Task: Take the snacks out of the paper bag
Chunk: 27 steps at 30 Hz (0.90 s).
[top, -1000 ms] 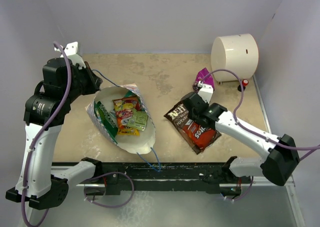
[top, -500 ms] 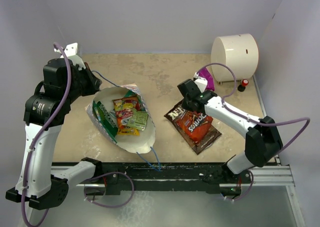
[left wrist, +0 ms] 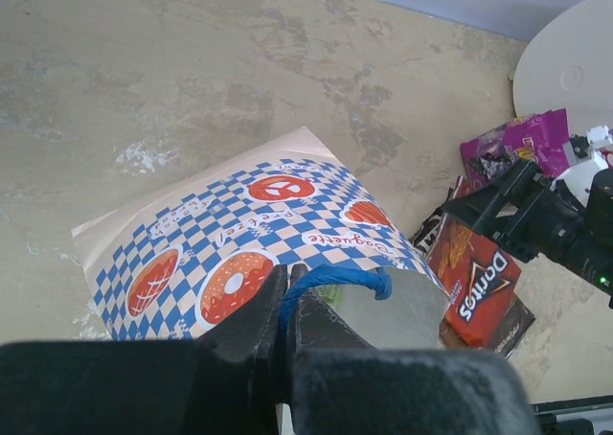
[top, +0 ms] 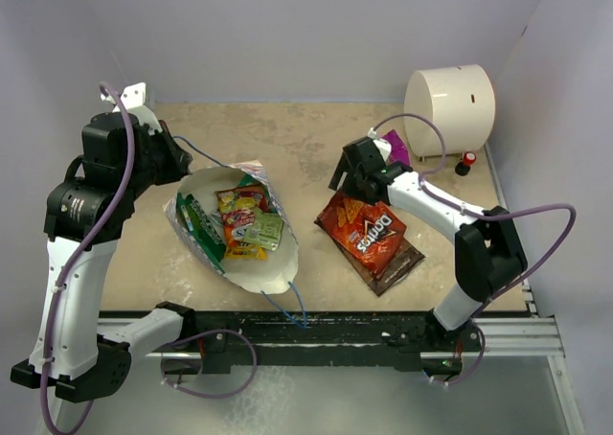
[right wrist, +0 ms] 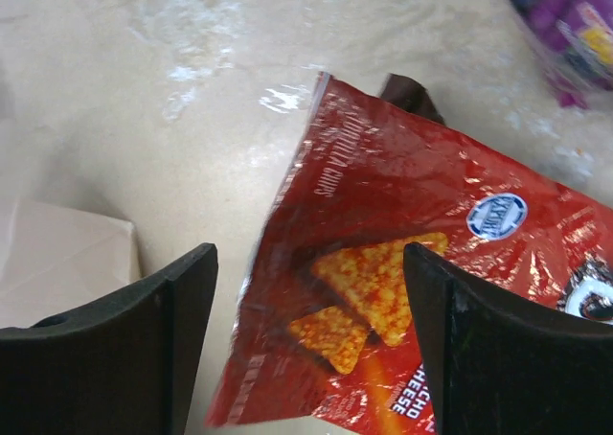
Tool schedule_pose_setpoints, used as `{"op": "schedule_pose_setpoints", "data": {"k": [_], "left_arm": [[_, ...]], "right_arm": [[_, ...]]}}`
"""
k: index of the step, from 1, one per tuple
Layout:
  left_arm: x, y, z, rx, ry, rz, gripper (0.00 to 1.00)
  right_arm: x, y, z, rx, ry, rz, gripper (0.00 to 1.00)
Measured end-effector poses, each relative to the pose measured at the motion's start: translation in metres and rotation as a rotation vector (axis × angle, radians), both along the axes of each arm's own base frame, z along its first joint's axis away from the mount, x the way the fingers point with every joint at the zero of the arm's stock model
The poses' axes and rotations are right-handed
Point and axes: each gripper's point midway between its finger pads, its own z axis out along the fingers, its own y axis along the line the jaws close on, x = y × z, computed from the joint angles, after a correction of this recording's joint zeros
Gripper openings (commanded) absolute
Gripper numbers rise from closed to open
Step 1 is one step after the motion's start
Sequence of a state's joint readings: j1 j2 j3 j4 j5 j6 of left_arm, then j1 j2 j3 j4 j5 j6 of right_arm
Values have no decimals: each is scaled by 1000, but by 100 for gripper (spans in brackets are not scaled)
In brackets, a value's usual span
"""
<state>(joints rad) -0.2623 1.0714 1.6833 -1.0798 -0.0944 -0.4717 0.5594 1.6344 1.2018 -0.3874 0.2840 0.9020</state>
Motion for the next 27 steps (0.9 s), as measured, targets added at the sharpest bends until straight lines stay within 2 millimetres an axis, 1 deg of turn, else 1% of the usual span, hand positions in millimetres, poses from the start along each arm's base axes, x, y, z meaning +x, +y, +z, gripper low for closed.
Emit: {"op": "schedule_pose_setpoints", "data": {"k": [4,8,9,11,12,14,17,18,19,20,21,22,24,25,26,27], "left_arm": [[0,0,1,0,1,2,0],[2,-1,1,-7,6,1,0],[2,-2,1,-9,8,-3,0],[2,-5,0,-14,11,-15,0],[2,-6,0,-18,13,-23,0],[1,-8,0,-23,14,-32,0],[0,-11,0,-32,17,-50,0],[0,-12,0,-34,17,-54,0],[0,-13,0,-35,18,-56,0],[0,-13,0,-37,18,-57,0],[-1,-13,0,-41,19,-57,0],[-1,-14,0,-44,20,-58,0],[-1,-15,0,-48,21,-63,0],[-1,-15,1,-50,21,-64,0],[-1,-15,1,-52,20,-63,0],[-1,-15,1,-55,20,-61,0]], "right_arm": [[11,18,8,70,-40,85,93],[18,32,20,100,-92,200,97],[20,34,24,93,-104,228,98],[23,35,38,62,-150,307,98],[23,35,46,47,-178,341,98],[20,38,72,22,-261,435,96],[7,47,130,24,-445,563,93],[-4,54,156,30,-543,620,91],[-16,61,174,37,-609,669,89],[-35,75,196,46,-701,742,88],[-57,91,213,62,-781,823,87],[-76,105,225,81,-839,891,86],[-119,142,244,136,-944,1046,79],[-136,158,248,162,-977,1104,77],[-149,175,249,183,-1001,1153,74],[-158,190,245,195,-1013,1187,70]]}}
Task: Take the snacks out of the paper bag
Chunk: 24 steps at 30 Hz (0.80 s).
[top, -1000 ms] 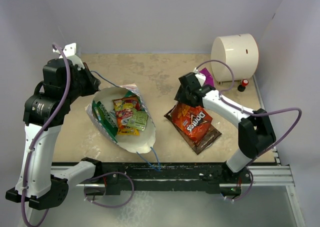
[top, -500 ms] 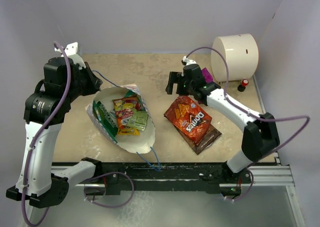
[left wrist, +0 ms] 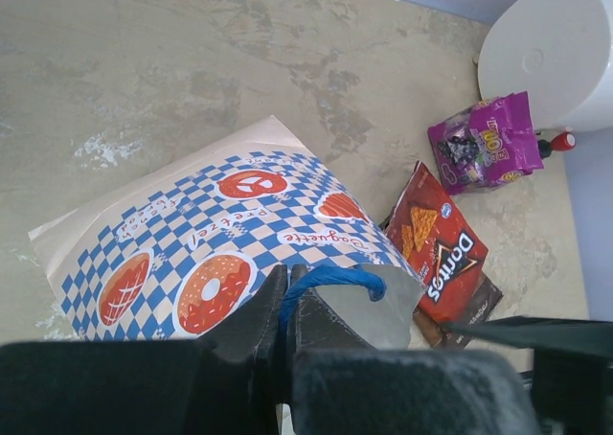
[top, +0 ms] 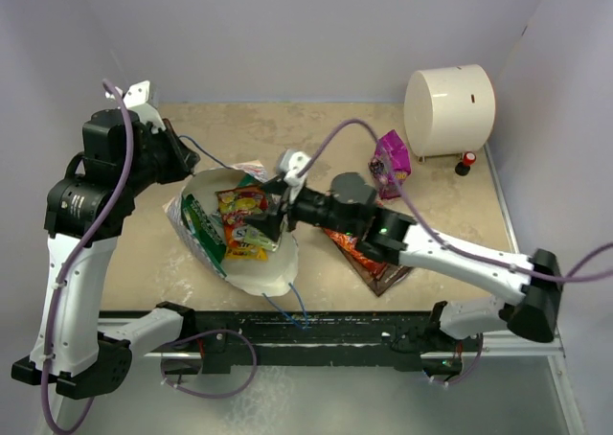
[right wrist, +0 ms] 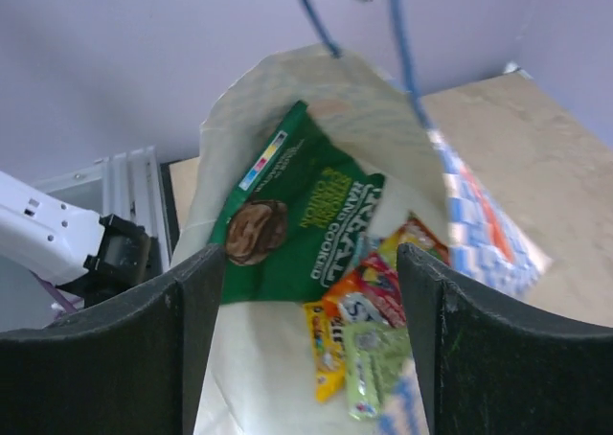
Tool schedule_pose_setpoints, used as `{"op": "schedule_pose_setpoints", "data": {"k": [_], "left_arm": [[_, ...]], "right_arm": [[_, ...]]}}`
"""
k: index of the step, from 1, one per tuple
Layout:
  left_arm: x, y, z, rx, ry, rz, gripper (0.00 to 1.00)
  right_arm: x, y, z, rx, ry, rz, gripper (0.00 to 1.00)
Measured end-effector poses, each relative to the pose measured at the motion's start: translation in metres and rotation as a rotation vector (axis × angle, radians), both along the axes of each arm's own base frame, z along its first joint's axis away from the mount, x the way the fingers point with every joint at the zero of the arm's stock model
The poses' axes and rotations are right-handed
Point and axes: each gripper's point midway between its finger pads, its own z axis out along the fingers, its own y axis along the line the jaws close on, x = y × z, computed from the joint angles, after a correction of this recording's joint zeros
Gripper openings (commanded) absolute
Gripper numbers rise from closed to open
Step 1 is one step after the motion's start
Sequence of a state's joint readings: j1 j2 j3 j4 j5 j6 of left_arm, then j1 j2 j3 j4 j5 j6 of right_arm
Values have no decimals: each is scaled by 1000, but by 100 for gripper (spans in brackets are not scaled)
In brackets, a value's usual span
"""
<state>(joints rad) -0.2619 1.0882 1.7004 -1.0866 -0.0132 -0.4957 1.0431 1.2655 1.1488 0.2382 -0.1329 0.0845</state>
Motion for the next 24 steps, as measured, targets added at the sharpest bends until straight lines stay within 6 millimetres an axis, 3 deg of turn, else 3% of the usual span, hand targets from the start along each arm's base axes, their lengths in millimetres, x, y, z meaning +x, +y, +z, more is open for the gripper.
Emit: {"op": "schedule_pose_setpoints", "data": {"k": [2,6,12,17,24], "left_arm": [[0,0,2,-3,-3,3,0],[-1,0,4,-16,-4,9,0],[-2,-1,2,-34,9,19,0],[-3,-1,1,-35,19,21,0],[-3,-1,-3,-33,36,21,0]], "right_arm": [[-6,27,-18,-17,-3,37,65],[-2,75,-74,-96,21,69,54],[13,114,-122,-133,21,59,53],[14,128,-128,-104,16,60,65],[-15,149,-100,12,16,116,78]]}}
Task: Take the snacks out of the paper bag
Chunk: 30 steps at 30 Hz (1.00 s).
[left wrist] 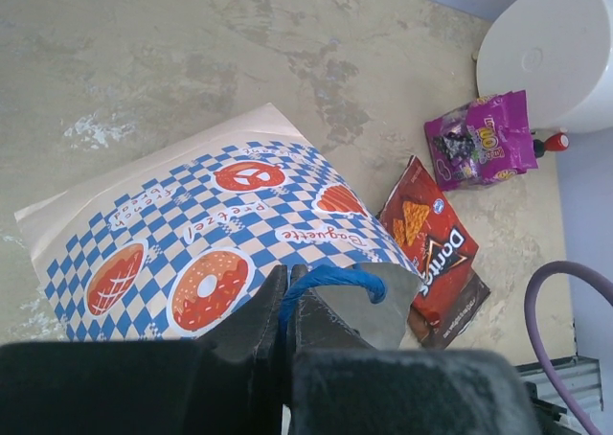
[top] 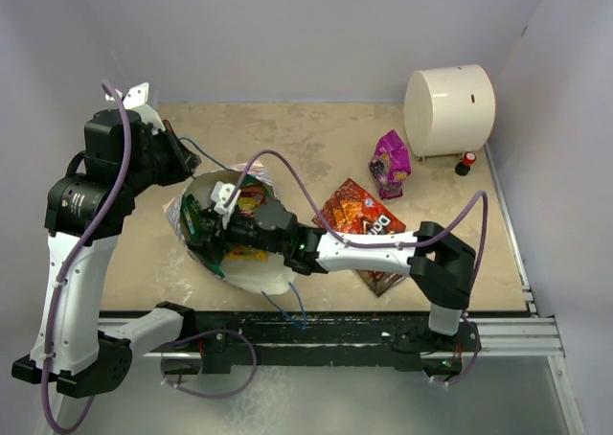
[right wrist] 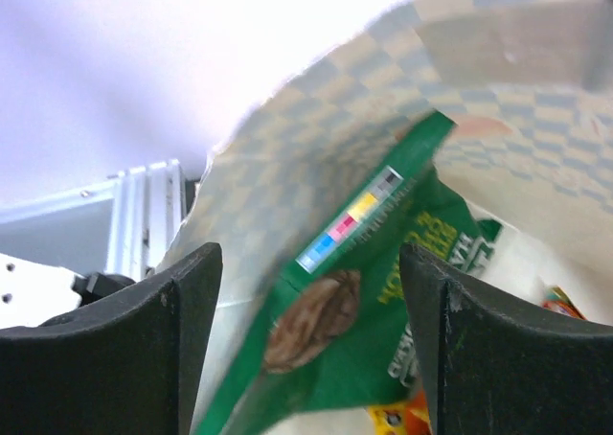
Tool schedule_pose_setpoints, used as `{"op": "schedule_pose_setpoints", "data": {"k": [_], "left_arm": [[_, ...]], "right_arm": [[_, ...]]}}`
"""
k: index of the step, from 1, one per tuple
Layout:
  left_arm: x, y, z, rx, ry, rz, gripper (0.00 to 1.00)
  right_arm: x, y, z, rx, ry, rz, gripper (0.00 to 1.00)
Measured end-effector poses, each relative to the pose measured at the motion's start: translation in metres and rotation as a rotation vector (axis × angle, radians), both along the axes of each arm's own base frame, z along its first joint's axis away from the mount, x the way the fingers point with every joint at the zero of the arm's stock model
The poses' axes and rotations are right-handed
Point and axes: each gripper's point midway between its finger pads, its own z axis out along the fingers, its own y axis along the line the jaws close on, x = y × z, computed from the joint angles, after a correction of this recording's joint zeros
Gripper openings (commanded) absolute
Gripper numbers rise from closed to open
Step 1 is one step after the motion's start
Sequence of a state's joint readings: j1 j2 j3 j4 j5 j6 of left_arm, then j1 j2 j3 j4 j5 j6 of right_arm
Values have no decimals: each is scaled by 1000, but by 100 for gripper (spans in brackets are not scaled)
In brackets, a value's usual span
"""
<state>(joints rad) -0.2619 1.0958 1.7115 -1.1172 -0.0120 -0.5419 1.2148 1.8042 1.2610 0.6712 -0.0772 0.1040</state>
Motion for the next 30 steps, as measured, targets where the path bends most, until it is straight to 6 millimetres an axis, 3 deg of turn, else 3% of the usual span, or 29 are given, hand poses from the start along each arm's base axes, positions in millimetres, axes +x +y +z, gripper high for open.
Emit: {"op": "schedule_pose_setpoints", "data": {"k": [5,10,12,14,19,21,23,25,27,30], "left_arm": [[-1,-1,-1,-3,8,-2,0],[-2,-3,-1,-25,13,-3,0],[-3,-3,0,-27,13,-5,0],[-4,-4,0,-30,11,-9,0],[-6,-4,2,-34,5,-12,0],[-7,-4,2,-33,5,-11,0],[-7,-2,1,-31,7,-2,0],[-6,1,1,-29,10,22,0],[-5,4,0,-28,12,43,0],[-4,7,-1,-28,15,68,0]], "right_arm": [[-3,24,4,46,49,-24,75],[14,33,-24,15,122,-125,61],[21,34,-36,-6,148,-166,45],[25,32,-47,-30,166,-197,37],[31,27,-56,-59,204,-255,46],[32,26,-57,-65,227,-268,45],[32,27,-57,-67,259,-276,36],[31,28,-58,-67,293,-279,15],[27,29,-62,-71,330,-272,1],[16,31,-67,-85,388,-226,0]]}}
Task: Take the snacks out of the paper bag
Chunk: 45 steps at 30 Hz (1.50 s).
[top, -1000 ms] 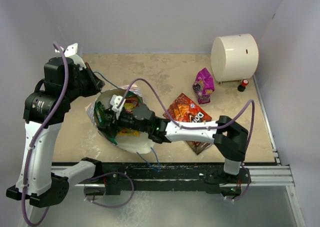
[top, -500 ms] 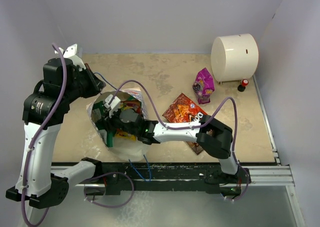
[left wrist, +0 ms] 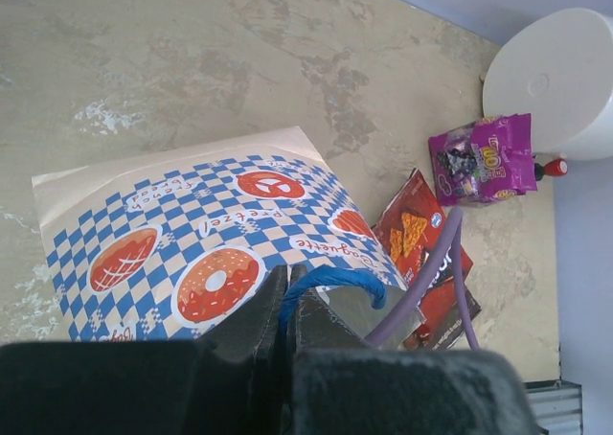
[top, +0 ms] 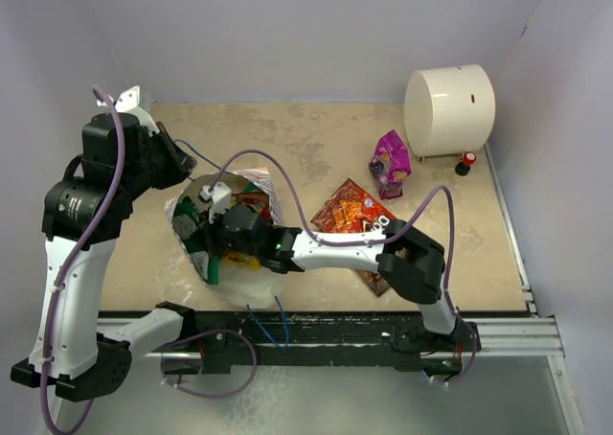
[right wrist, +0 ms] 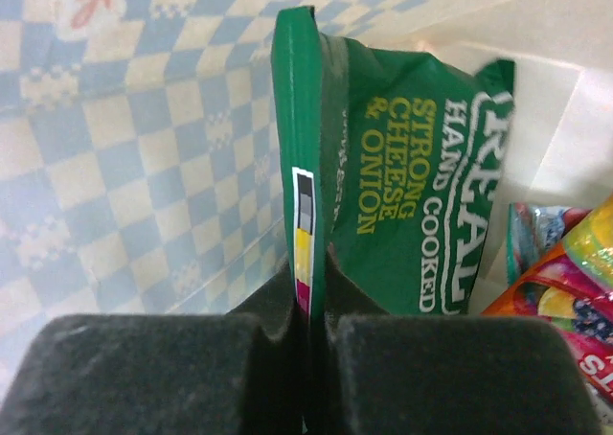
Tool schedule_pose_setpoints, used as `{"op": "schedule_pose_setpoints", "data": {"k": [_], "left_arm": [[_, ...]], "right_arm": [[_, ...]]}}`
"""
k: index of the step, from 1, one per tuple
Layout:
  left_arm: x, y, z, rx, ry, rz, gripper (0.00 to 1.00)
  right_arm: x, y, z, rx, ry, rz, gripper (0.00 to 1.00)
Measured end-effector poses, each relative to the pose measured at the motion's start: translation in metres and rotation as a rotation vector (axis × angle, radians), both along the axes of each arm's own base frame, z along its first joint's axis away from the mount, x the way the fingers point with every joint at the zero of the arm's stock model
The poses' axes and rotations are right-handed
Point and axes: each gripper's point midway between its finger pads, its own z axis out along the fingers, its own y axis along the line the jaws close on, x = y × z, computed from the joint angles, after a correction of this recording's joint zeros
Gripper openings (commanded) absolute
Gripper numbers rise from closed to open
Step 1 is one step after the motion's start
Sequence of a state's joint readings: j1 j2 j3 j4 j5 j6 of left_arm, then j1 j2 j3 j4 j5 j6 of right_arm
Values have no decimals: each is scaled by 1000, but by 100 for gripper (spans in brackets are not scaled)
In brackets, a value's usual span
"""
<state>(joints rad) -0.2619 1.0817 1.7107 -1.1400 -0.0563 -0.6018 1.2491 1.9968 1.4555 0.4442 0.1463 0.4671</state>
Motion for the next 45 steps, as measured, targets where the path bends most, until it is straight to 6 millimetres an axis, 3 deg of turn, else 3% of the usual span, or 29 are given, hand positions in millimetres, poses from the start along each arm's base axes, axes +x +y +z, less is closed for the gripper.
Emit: {"op": "schedule_pose_setpoints", "data": {"k": [4,8,19,26,31,36,41,45], "left_arm": [[1,3,-2,-1,1,23,0],[1,7,-2,8,-11,42,0],[-5,18,2,33,-75,71,0],[-1,24,3,81,-93,79,0],[1,27,3,104,-102,85,0],[3,28,1,122,-106,82,0],[2,29,1,135,-111,78,0],[2,30,2,143,-113,74,0]], "right_arm": [[-10,2,0,-23,43,50,0],[-15,-8,21,-30,58,59,0],[-13,-54,141,101,51,-2,0],[-23,-88,191,126,30,-3,0],[-38,-126,238,170,-1,9,0],[-50,-177,297,246,-64,-15,0],[-46,-238,350,352,-140,-147,0],[-32,-290,372,383,-212,-319,0]]}}
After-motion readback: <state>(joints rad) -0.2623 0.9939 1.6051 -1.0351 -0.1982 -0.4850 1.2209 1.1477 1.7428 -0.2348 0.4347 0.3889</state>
